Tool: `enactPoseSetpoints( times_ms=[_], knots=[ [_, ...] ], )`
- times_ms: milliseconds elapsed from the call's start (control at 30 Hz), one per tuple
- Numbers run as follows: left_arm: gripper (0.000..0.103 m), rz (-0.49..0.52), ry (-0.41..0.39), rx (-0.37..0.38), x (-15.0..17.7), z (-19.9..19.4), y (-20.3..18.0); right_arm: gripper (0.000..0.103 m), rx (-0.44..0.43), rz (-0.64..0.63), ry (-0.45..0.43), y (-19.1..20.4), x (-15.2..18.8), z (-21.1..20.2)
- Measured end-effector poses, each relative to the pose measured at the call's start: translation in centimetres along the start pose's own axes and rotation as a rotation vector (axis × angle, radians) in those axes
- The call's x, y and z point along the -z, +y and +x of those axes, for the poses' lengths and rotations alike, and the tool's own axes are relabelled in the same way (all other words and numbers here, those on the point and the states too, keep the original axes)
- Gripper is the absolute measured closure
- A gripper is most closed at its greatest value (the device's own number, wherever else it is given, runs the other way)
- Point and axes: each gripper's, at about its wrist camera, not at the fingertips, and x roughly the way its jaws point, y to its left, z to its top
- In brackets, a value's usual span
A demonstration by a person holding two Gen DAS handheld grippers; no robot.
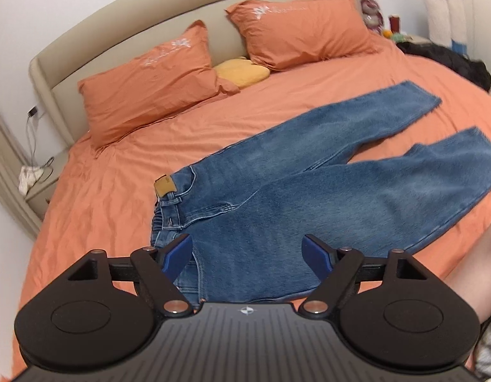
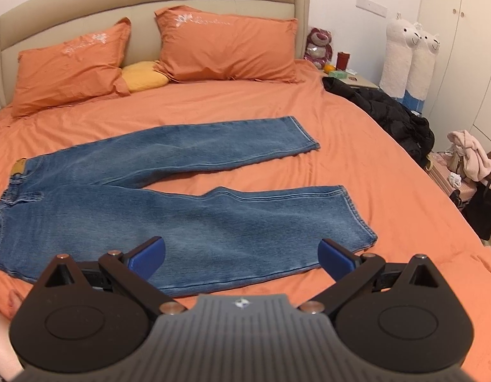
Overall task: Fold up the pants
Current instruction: 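Grasp the jeans waistband with the left tool while the right tool grasps a leg hem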
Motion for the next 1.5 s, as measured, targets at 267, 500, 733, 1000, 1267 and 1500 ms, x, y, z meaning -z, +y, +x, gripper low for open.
enactPoseSetpoints(
  times_ms=[267,500,733,1000,1267,1500],
  knots=[
    [0.02,0.18,0.09,0.092,-1.1,5.0,2.5,0.028,-0.012,-0.104,0.056,-4.0,-2.7,6.3],
    [0.02,0.46,0.213,0.161,0.1,10.9,3.3,0.064,-0.03,-0.344,0.165,-7.4,-3.6,14.8],
    [0.017,0.747,0.466,0.23,3.1,17.1,1.4,0.067,-0.056,-0.494,0.338,-9.8,-2.1,22.0],
    [0.016,1.007,0.629,0.172,8.3,22.8,-2.8,0.066,-0.044,-0.563,0.417,-10.9,-0.8,24.7],
    [0.047,1.018,0.604,0.07,10.1,23.9,-2.7,0.065,-0.068,-0.59,0.468,-12.0,-0.4,25.4],
    [0.077,0.814,0.485,0.057,7.2,21.0,-0.5,0.064,-0.127,-0.64,0.483,-11.8,0.2,25.9]
  ],
)
